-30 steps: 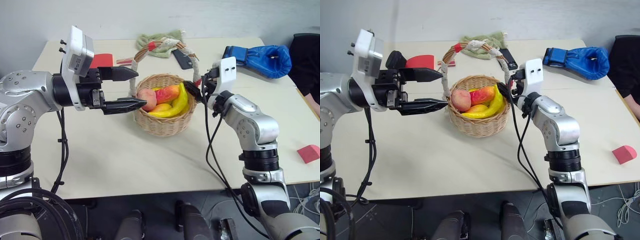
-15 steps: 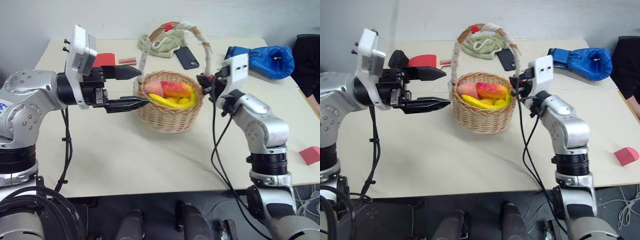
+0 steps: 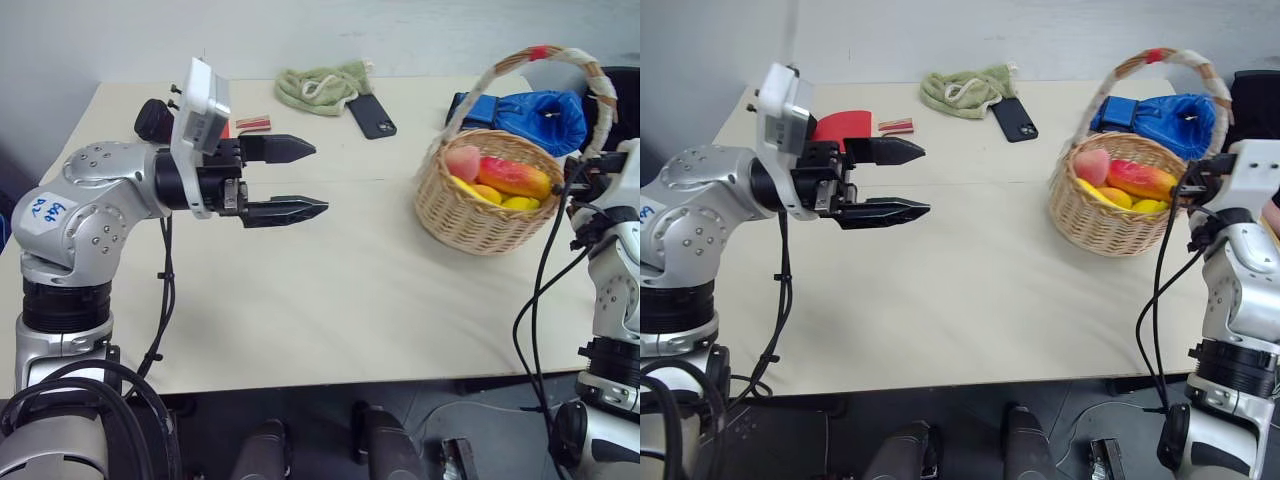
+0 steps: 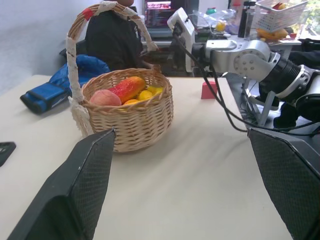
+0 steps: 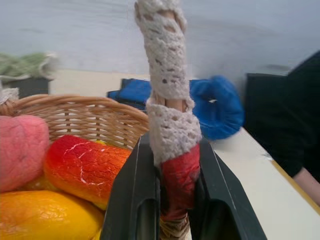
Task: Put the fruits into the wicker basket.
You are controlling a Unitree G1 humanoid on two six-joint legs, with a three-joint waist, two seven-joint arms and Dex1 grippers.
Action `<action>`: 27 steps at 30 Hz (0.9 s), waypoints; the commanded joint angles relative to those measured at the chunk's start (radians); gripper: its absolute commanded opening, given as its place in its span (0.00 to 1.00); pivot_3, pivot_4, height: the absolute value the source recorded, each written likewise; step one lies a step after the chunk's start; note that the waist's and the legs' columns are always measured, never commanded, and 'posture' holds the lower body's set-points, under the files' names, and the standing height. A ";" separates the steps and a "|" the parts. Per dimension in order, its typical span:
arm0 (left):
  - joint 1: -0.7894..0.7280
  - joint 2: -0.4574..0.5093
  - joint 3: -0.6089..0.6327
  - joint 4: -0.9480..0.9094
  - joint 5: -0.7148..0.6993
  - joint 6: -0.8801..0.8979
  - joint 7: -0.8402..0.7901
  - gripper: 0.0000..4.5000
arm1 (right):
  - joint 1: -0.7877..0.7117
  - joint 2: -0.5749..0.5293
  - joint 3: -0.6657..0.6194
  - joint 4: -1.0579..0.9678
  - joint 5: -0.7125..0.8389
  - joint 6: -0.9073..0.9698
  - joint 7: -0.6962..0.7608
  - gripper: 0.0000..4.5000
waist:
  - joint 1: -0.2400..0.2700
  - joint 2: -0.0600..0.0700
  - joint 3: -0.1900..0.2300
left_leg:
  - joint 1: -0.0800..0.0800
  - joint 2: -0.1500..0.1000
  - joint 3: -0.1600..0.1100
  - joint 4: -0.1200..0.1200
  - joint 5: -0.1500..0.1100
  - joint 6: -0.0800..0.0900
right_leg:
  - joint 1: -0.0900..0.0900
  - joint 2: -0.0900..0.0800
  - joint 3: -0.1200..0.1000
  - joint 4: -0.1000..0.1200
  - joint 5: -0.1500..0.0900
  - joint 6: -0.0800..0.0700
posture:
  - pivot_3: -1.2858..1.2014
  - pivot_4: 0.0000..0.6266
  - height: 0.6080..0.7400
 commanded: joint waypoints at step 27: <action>0.003 0.063 0.055 0.204 0.046 -0.079 -0.170 0.99 | 0.745 -0.535 -0.847 -0.355 0.495 0.736 0.717 0.98 | 0.038 -0.003 -0.002 | 0.003 -0.001 -0.003 0.001 -0.005 0.010 | 0.007 0.000 -0.001 -0.009 0.001 0.001 | 0.52 0.24 1.00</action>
